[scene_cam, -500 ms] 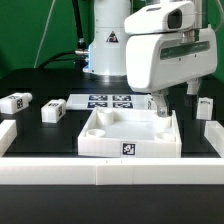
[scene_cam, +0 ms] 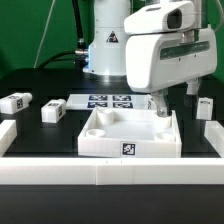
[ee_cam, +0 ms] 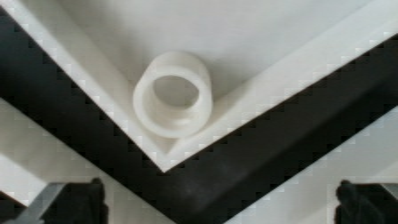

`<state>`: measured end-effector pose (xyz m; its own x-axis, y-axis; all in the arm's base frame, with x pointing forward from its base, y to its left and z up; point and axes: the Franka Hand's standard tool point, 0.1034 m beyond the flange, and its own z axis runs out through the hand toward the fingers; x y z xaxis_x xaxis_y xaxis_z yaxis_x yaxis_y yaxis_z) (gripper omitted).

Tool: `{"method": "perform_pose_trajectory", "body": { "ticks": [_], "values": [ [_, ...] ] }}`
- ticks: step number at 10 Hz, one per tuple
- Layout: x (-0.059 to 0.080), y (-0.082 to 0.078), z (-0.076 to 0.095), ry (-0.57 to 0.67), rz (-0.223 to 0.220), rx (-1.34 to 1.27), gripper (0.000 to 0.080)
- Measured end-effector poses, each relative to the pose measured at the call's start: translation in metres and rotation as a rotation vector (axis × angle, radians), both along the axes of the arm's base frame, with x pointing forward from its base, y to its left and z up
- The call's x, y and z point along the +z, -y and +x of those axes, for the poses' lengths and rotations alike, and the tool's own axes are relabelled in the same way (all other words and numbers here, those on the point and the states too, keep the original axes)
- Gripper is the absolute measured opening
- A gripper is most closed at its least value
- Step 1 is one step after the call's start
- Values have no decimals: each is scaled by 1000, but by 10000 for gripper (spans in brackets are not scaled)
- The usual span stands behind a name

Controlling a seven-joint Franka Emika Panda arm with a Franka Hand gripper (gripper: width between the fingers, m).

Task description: Assemble one leg

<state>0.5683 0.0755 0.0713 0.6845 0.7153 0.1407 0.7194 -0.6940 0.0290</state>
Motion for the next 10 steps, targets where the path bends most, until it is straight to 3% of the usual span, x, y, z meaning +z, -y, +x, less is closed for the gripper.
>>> {"method": "perform_pose_trajectory", "body": {
  "ticks": [4,7,10],
  "values": [
    [-9,2,-17,-60,-41,197,650],
    [-13,9,-30,-77,-46,249,650],
    [-15,9,-29,-79,-46,250,650]
  ]
}}
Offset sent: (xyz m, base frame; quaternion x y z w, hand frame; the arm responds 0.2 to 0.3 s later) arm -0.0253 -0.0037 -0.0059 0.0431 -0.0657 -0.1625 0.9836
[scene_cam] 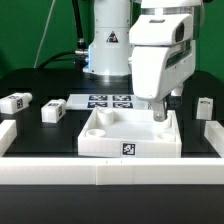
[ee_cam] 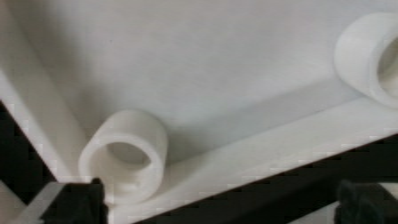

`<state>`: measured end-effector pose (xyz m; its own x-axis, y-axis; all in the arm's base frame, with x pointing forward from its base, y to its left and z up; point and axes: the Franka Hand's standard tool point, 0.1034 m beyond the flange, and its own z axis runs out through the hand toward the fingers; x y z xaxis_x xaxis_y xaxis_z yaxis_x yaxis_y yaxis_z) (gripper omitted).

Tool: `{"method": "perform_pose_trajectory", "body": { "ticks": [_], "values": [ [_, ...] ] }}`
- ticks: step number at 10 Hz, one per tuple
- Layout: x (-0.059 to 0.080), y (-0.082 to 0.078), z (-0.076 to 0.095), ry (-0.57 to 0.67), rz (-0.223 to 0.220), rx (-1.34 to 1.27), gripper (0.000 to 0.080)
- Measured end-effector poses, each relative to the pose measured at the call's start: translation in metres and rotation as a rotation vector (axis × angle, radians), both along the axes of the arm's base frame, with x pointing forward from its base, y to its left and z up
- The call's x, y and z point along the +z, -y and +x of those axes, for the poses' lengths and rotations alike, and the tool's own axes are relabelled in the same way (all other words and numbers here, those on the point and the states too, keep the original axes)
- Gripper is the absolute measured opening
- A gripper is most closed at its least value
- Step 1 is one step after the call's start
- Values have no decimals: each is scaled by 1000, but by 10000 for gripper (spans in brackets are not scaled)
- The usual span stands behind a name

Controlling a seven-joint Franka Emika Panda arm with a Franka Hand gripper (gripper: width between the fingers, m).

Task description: Assemble one leg

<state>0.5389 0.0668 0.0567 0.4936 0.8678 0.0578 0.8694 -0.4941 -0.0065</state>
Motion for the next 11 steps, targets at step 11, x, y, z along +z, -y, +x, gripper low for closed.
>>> {"method": "perform_pose_trajectory", "body": {
  "ticks": [11],
  "values": [
    [-15,7,-39,-12,-47,302,650]
  ]
}}
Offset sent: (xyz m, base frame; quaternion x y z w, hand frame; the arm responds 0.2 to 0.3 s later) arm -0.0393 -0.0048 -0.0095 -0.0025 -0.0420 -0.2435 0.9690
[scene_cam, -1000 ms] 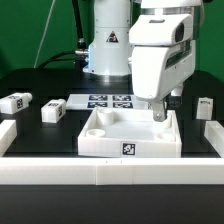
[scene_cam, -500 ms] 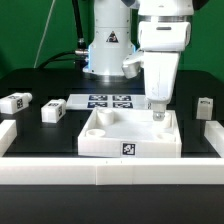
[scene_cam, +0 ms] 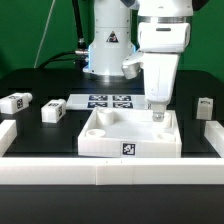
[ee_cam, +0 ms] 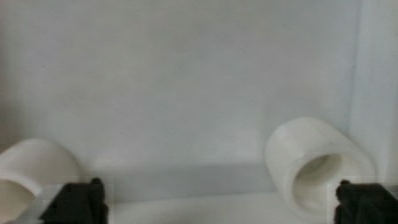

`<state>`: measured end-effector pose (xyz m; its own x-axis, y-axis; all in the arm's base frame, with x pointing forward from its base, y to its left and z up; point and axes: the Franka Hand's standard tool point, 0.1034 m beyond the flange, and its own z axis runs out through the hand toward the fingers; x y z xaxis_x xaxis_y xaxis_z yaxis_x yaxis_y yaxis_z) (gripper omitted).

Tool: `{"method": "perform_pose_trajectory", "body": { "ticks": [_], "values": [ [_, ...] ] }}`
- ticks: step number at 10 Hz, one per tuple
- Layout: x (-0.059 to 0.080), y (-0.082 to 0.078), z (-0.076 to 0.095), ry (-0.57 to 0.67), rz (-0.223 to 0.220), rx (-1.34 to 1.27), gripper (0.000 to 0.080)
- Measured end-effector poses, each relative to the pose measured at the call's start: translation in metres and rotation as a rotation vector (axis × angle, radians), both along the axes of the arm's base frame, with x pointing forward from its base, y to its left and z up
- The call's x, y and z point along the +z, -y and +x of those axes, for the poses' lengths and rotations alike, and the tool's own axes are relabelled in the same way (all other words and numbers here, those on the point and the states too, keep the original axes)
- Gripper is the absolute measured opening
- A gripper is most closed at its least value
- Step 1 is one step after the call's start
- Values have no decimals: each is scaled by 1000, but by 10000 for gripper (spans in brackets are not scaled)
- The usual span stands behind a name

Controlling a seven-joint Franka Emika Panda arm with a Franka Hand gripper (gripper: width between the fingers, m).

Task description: Assemble one leg

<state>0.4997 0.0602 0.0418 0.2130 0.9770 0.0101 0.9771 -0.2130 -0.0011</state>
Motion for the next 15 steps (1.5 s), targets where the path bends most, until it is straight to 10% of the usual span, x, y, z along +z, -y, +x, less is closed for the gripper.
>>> {"method": "perform_pose_trajectory", "body": {
  "ticks": [5,13,15],
  "values": [
    [-18,7,-51,-37,0,10,650],
    [-35,29,-55,-56,5,-39,650],
    [-36,29,-55,-56,5,-40,394]
  ]
}}
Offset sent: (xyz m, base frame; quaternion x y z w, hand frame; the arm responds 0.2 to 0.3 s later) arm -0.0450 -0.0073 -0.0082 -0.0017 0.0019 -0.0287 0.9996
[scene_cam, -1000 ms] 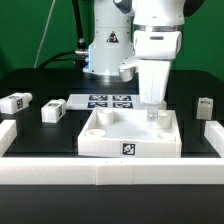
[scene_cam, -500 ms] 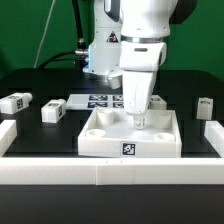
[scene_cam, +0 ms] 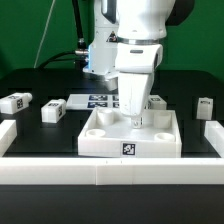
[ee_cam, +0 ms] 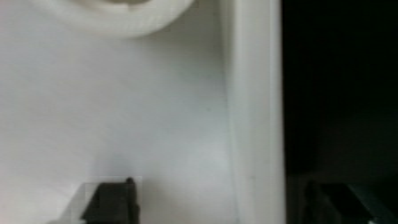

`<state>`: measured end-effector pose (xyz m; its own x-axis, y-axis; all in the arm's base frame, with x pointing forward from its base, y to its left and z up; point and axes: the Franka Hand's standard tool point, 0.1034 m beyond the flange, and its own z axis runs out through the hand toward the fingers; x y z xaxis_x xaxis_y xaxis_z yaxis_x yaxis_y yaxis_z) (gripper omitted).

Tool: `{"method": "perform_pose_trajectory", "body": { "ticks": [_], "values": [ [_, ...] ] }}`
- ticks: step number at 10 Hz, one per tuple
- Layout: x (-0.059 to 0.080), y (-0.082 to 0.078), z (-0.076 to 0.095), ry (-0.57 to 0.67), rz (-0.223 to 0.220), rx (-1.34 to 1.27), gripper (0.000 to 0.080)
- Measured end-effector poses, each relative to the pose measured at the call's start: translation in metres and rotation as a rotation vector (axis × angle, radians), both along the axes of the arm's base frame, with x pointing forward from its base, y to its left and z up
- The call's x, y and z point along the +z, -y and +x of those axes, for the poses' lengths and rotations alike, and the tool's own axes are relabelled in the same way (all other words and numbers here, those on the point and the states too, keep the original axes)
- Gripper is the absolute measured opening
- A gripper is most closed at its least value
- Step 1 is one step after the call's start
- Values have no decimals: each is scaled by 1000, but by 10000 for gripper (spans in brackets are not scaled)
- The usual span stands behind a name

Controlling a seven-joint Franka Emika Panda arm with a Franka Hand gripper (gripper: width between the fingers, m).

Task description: Assemble one leg

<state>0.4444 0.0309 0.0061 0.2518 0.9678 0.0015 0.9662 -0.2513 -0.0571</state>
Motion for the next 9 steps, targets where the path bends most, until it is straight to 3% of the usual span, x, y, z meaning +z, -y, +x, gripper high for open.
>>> {"method": "perform_pose_trajectory", "body": {
  "ticks": [1,2,3,9],
  "values": [
    [0,0,0,0,0,0,394],
    [0,0,0,0,0,0,212],
    [0,0,0,0,0,0,83],
    [1,0,2,7,1,-1,62]
  ]
}}
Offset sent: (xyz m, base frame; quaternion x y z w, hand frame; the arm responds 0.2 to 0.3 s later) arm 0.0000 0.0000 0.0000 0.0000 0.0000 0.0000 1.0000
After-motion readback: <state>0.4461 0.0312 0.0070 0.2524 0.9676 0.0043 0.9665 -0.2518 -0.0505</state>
